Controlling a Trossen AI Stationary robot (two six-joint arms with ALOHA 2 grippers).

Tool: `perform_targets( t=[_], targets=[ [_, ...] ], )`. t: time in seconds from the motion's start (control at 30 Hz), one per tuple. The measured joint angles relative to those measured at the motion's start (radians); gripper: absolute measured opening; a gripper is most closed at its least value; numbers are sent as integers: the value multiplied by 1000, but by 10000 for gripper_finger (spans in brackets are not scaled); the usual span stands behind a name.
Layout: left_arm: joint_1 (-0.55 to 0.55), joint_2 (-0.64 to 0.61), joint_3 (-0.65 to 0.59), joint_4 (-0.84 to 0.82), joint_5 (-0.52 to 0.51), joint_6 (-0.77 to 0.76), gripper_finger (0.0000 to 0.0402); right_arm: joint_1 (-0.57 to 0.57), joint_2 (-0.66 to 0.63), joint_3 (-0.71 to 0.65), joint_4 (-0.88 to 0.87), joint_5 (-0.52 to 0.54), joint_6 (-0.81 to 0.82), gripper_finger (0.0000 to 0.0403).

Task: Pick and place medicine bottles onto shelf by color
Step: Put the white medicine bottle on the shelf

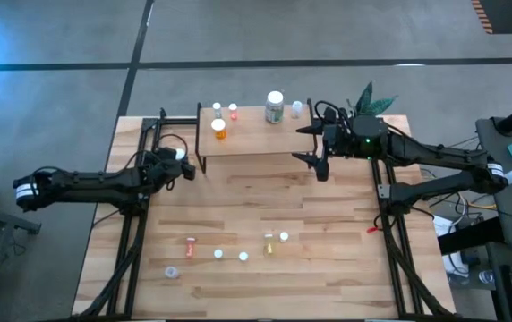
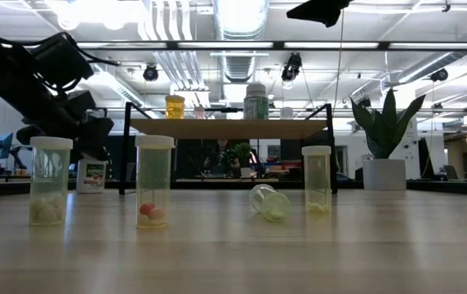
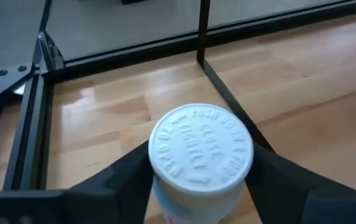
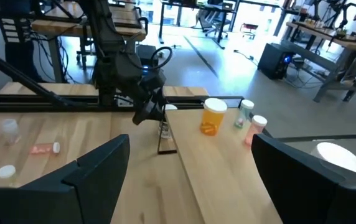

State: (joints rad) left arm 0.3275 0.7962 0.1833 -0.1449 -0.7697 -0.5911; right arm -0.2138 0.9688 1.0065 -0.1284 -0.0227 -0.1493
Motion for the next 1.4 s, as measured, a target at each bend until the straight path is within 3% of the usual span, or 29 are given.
perform_targets(
  t=[0.1, 0.47, 0.8, 1.13, 1.27, 1.4],
  targets=[
    [0, 14, 1, 6, -3, -1, 178, 0, 0, 0, 0, 0, 0, 327],
    [1, -24, 43, -49, 5, 27, 176, 0, 0, -5, -1, 0, 34, 327],
    [0, -157, 248, -420, 57, 28, 176, 0, 0, -5, -1, 0, 37, 327],
    [-1, -234, 468, -646, 131, 53, 176, 0, 0, -6, -19, 0, 35, 327],
    [-2, -252, 526, -624, 167, 82, 176, 0, 0, -6, -29, -1, 35, 327],
    [-2, -248, 536, -478, 267, 166, 176, 0, 1, -6, -31, -1, 26, 327]
  ],
)
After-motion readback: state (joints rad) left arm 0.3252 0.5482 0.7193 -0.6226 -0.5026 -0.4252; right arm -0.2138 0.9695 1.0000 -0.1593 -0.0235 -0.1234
